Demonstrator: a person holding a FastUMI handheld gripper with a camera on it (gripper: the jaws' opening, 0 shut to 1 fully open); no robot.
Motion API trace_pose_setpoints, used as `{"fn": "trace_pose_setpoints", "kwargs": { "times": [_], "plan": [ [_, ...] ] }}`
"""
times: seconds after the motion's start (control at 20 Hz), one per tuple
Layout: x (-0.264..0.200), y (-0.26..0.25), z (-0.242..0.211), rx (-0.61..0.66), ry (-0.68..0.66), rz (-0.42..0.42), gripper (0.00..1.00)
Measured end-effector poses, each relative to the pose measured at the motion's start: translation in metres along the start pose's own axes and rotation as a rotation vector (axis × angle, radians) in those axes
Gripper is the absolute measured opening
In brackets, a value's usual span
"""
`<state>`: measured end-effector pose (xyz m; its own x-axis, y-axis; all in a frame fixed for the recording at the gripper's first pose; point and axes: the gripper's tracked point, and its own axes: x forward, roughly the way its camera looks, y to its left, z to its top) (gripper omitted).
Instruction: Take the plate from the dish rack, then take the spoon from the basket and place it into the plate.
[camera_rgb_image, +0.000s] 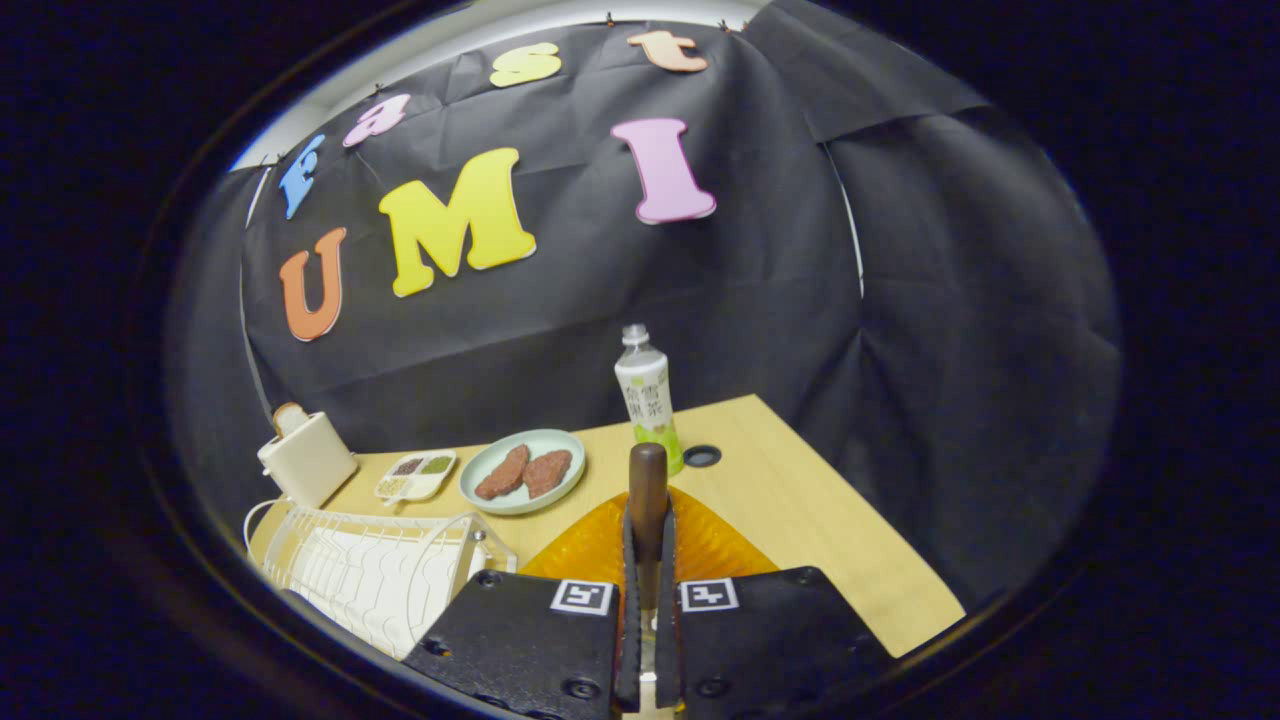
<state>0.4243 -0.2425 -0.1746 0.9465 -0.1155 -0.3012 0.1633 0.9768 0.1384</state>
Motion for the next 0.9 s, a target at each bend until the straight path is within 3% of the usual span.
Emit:
{"fn": "trace_pose_setpoints", "kwargs": {
  "times": [0.2,0.4,0.9],
  "plan": [
    [-0.061,0.025,0.042,-0.047,-0.136,-0.019,0.11],
    [-0.135,0.064,0.043,-0.074,-0.188,0.007,0.11],
    [-0.270,0.164,-0.074,-0.114,-0.236,0.101,0.11]
  ]
}}
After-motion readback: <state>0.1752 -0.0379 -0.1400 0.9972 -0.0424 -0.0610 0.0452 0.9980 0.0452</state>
